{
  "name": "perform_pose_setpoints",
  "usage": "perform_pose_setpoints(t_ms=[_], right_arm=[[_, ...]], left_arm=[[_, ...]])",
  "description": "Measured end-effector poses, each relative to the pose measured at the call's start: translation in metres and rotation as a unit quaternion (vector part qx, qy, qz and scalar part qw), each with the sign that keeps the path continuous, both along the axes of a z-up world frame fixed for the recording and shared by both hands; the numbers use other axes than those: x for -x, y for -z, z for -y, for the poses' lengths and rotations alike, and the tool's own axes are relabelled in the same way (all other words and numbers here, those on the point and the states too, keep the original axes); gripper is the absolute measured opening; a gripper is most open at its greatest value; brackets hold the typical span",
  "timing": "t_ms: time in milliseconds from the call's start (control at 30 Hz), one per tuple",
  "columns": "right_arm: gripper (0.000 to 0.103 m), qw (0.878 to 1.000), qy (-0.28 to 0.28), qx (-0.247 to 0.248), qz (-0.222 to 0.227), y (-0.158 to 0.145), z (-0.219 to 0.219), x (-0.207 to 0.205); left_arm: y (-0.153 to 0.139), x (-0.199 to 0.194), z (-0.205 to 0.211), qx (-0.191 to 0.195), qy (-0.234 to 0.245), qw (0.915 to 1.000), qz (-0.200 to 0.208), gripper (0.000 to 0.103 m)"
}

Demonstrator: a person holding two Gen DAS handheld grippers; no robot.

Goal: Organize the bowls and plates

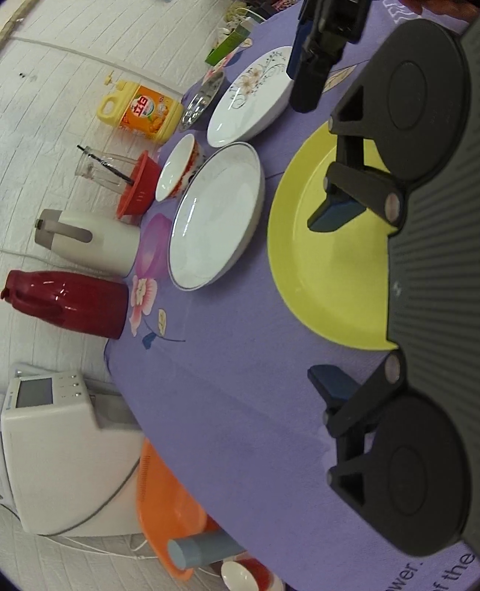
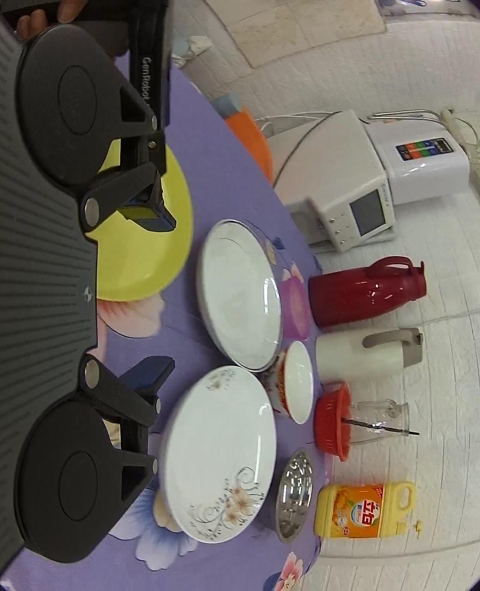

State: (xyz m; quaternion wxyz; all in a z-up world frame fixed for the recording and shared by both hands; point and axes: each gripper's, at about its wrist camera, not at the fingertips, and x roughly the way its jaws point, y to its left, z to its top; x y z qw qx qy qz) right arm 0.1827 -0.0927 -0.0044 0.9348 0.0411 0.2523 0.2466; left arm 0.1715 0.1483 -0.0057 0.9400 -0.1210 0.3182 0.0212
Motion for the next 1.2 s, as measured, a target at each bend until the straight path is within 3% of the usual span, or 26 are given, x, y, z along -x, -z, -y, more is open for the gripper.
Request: perform_pose_setpoints(t_ms=[133,233,367,633,733,1033,1200], right_arm=[[0.103,0.999,-0.030,-0.003,-0.017,-0.004,-0.012,-0.030],[0.103,0.999,-0.049,0.013,0.001,-0.012,-0.023,-0.053],[0.103,0.998,-0.043,0.036,0.004,-0.015,-0.025,-0.101],[0.103,0.996,-0.050,0.062,-0.050,0.010,-0.035,-0.174],[0.103,0.994,-0.056,0.063,-0.066,0.013,-0.043,-0.179],[0.103,0.994,-0.071,0.072,-0.046,0.014,-0.055,-0.163],[0.103,0.992,-0.082,0.090,-0.041,0.018,-0.054,-0.150]], left_arm=[[-0.007,-0.018,-0.009,0.007,-0.005,1.0000,0.002,0.072],[-0.024,-0.039,-0.023,0.010,-0.003,0.9997,0.023,0.072],[-0.040,-0.070,-0.036,-0.010,-0.012,0.9992,0.037,0.072],[-0.029,-0.105,-0.043,-0.010,-0.004,0.9997,0.020,0.072],[-0.024,-0.117,-0.046,-0.006,-0.002,0.9999,0.010,0.072],[-0.013,-0.131,-0.037,-0.016,0.011,0.9997,-0.015,0.072],[-0.004,-0.146,-0.021,-0.001,0.041,0.9987,-0.032,0.072]])
